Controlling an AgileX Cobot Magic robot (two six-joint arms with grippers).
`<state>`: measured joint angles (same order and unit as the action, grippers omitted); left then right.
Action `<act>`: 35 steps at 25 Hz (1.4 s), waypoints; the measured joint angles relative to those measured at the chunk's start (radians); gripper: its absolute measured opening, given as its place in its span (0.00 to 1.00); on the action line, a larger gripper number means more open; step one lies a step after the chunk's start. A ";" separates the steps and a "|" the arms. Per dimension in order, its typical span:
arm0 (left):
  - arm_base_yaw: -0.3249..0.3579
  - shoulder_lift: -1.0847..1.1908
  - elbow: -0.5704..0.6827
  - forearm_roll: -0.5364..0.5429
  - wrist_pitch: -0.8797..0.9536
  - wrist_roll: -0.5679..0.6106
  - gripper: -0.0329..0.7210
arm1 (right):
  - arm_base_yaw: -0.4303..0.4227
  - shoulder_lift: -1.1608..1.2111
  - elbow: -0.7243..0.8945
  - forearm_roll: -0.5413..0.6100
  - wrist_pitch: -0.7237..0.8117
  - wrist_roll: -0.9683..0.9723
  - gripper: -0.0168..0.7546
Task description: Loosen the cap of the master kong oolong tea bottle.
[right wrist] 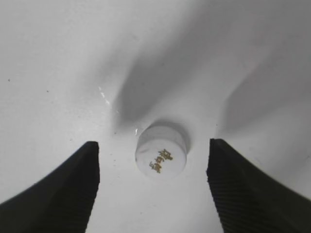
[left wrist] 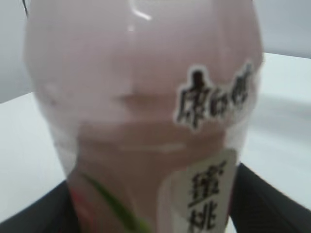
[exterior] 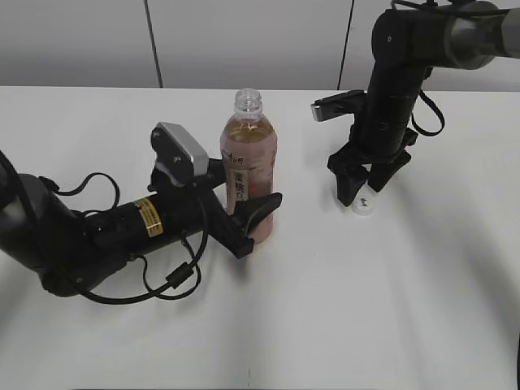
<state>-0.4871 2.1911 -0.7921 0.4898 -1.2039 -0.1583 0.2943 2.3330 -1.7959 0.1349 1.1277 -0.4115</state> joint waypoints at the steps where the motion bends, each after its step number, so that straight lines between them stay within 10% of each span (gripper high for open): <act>1: 0.005 0.000 0.011 -0.003 -0.001 0.000 0.71 | 0.000 0.000 0.000 0.000 0.000 0.002 0.70; 24: 0.127 -0.185 0.289 0.001 -0.004 0.000 0.71 | -0.003 -0.069 0.000 0.016 0.068 0.056 0.70; 35: 0.129 -0.205 0.393 -0.587 -0.004 -0.001 0.71 | -0.003 -0.071 0.000 0.016 0.083 0.079 0.70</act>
<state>-0.3581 1.9861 -0.3992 -0.0972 -1.2079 -0.1590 0.2912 2.2619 -1.7959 0.1505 1.2109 -0.3326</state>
